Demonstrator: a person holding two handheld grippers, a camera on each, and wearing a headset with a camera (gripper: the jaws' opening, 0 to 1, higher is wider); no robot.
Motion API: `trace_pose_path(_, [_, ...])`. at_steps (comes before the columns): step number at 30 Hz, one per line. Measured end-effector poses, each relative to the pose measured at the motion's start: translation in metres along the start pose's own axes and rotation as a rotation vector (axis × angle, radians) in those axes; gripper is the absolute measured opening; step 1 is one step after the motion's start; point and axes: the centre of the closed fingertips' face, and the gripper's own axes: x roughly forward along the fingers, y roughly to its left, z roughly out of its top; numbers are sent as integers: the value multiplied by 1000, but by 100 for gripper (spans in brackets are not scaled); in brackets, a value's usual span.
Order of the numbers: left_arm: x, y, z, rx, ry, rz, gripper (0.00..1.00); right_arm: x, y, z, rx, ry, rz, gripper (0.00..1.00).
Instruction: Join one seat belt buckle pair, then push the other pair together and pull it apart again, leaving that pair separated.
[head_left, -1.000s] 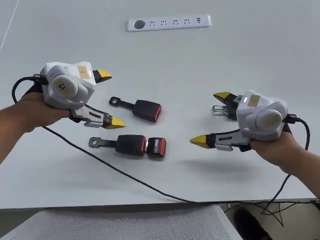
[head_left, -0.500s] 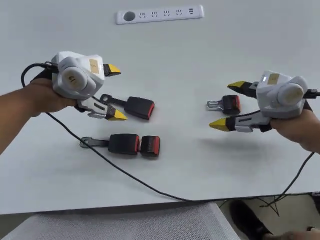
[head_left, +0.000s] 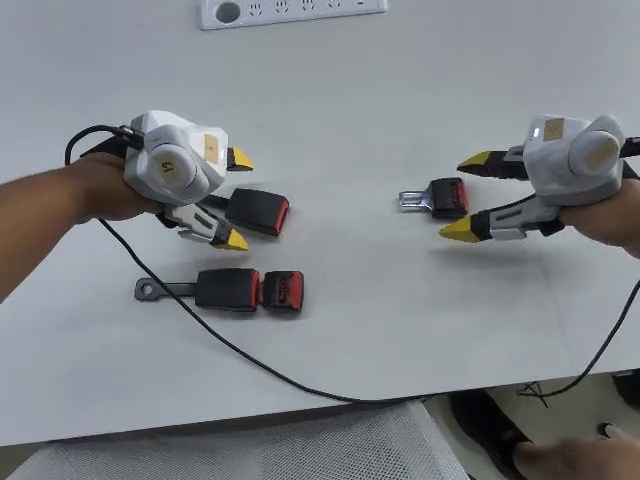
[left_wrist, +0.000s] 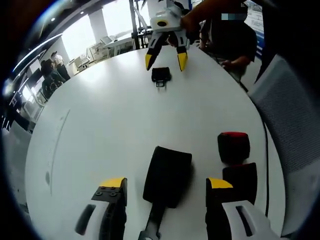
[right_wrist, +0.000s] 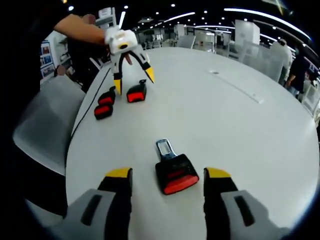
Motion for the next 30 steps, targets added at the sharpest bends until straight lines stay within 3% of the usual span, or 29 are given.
trace_pose_path(7, [7, 2, -3, 24, 17, -37, 56, 3, 0, -7, -36, 44, 60, 51])
trace_pose_path(16, [11, -6, -3, 8, 5, -68, 49, 7, 0, -15, -74, 80, 84, 50])
trace_pose_path(19, [10, -5, -3, 1, 1, -62, 49, 8, 0, -21, -66, 95, 93, 44])
trace_pose_path(20, [10, -5, -3, -4, -1, -64, 48, 7, 0, -15, -115, 63, 102, 42])
trace_pose_path(21, [9, -6, -3, -7, -5, -68, 48, 5, 0, -17, -81, 76, 91, 40])
trace_pose_path(25, [8, -5, -4, -18, -14, -59, 43, 5, -1, -15, -79, 70, 91, 36])
trace_pose_path(30, [7, 0, -4, -76, -19, -22, 38, 6, 1, -12, -104, 71, 99, 35])
